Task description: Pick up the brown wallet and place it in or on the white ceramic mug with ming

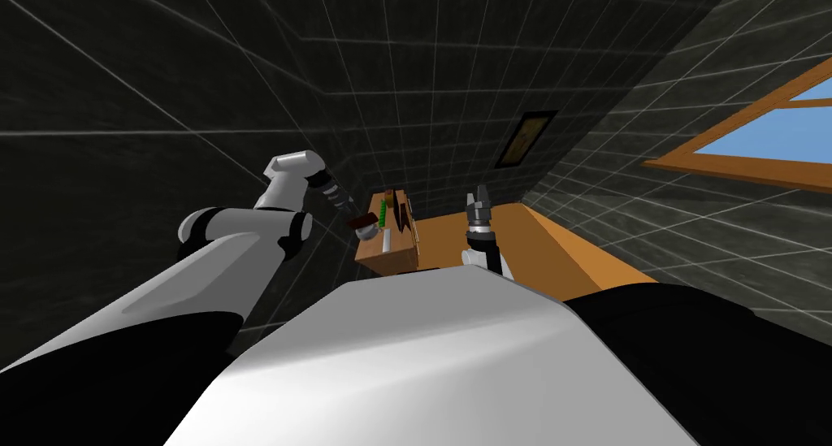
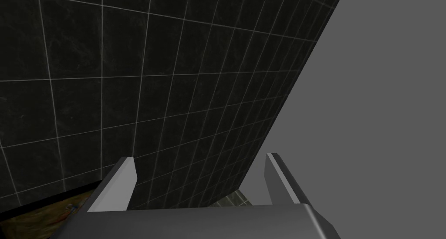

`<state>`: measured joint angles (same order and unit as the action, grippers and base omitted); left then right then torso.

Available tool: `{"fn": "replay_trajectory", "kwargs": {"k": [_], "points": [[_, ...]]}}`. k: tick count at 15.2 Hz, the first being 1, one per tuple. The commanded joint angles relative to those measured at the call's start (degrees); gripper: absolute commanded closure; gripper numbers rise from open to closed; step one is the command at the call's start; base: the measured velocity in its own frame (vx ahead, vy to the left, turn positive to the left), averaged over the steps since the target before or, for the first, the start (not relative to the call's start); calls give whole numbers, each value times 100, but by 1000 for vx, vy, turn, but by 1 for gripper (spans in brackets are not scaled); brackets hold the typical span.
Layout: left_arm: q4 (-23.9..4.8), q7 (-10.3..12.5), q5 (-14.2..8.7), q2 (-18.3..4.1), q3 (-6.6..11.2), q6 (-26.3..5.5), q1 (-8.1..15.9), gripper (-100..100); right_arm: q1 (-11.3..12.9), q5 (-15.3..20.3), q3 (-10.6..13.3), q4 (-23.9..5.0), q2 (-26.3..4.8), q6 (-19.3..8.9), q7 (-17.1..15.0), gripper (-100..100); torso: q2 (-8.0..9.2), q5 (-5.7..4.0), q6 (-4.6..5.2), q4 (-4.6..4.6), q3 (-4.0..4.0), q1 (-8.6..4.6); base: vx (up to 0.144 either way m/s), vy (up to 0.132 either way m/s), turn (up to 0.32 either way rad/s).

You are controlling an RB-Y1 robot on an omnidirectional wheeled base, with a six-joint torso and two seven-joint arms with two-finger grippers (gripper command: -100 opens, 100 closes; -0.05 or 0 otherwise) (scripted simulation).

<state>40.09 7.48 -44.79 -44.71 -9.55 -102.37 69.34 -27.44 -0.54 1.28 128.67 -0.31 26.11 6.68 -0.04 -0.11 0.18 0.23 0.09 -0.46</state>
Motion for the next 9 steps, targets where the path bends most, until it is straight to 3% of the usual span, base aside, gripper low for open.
{"fn": "replay_trajectory", "kwargs": {"k": [1, 2, 3, 4, 5, 7, 8, 9], "points": [[-258, -181, 55, -105, 44, 64, 37, -100, 0, 0, 0, 0, 0, 0, 0, 0, 0, 0, 0, 0, 0, 0, -23, -49, -61], [-440, -372, 183, -337, 203, 88, 97, -100, -1, 0, -1, 0, 0, 0, 0, 0, -1, 1, -2, 1, 0, 7, -30, -66, -192], [-537, -463, 183, -376, 203, 88, 97, -100, 0, 0, 0, 0, 0, 0, 0, 0, 1, 1, 1, 1, 0, 6, -30, -71, -206], [-802, -604, 311, -510, 362, 111, 156, -100, 0, 0, 0, 0, 0, 0, 0, 0, 0, 0, 1, 1, 1, 4, -30, -83, -293], [-928, -746, 311, -600, 362, 111, 156, -100, 1, 0, 0, 0, 0, 0, 0, 0, 1, -1, 4, 1, 1, -1, -32, -92, -282], [-928, -746, 311, -648, 362, 111, 156, -100, -1, 0, 0, 0, 0, 0, 0, 0, 2, 0, -4, 2, 2, 3, -16, -51, -27], [-1195, -989, 439, -885, 521, 135, 216, -100, -1, 0, -1, 0, 0, 0, 0, 0, 0, 2, -5, 2, 1, 13, -9, -56, -155], [-1232, -1028, 439, -920, 521, 135, 216, -100, 0, 0, 0, 0, 0, 0, 0, 0, -1, 2, -1, 1, 0, 12, -15, -65, -235]]}}
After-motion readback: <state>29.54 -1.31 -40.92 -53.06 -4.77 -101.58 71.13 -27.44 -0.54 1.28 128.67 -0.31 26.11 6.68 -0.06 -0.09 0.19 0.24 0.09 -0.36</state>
